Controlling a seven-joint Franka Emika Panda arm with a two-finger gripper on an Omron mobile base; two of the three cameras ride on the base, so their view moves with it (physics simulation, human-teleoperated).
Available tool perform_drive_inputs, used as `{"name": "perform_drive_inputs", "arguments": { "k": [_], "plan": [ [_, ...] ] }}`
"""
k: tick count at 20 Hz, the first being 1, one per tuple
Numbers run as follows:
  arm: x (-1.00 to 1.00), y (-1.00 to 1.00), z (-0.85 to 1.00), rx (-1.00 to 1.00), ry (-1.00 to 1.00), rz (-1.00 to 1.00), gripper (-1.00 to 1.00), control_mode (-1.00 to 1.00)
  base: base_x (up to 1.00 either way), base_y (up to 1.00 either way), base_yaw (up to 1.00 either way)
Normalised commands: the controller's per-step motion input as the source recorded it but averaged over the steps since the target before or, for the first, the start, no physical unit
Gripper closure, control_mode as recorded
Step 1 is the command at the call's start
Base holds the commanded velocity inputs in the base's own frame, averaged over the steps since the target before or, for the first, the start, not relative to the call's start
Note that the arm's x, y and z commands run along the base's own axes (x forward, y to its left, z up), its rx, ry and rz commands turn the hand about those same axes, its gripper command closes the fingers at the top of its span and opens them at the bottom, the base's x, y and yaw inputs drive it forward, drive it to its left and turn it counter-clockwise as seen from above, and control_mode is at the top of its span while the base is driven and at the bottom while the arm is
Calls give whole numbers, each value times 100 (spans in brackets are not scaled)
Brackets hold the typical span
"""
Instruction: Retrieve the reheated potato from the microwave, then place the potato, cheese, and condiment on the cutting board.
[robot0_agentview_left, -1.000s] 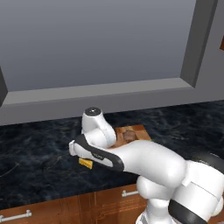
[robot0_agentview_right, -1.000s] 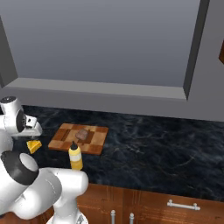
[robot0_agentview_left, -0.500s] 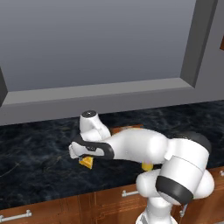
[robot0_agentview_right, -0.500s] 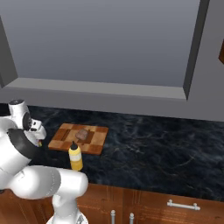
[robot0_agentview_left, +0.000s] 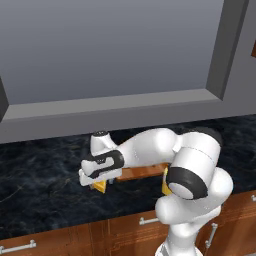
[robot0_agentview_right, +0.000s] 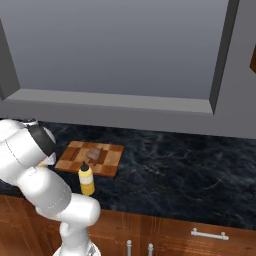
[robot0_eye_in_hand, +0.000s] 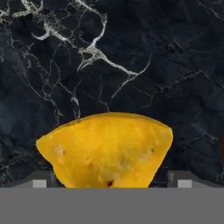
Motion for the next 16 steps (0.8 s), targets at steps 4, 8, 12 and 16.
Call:
{"name": "perform_drive_inputs", "arguments": {
  "k": [4,8,12,16],
  "plan": [
    [13,19,-32,-2,8,0,100,-100,0,0,0],
    [1,3,-7,-1,1,0,100,-100,0,0,0],
    [-38,-21,33,-1,-7,-6,100,-100,0,0,0],
    [1,-48,40,-2,-4,-10,100,-100,0,0,0]
  ]
}}
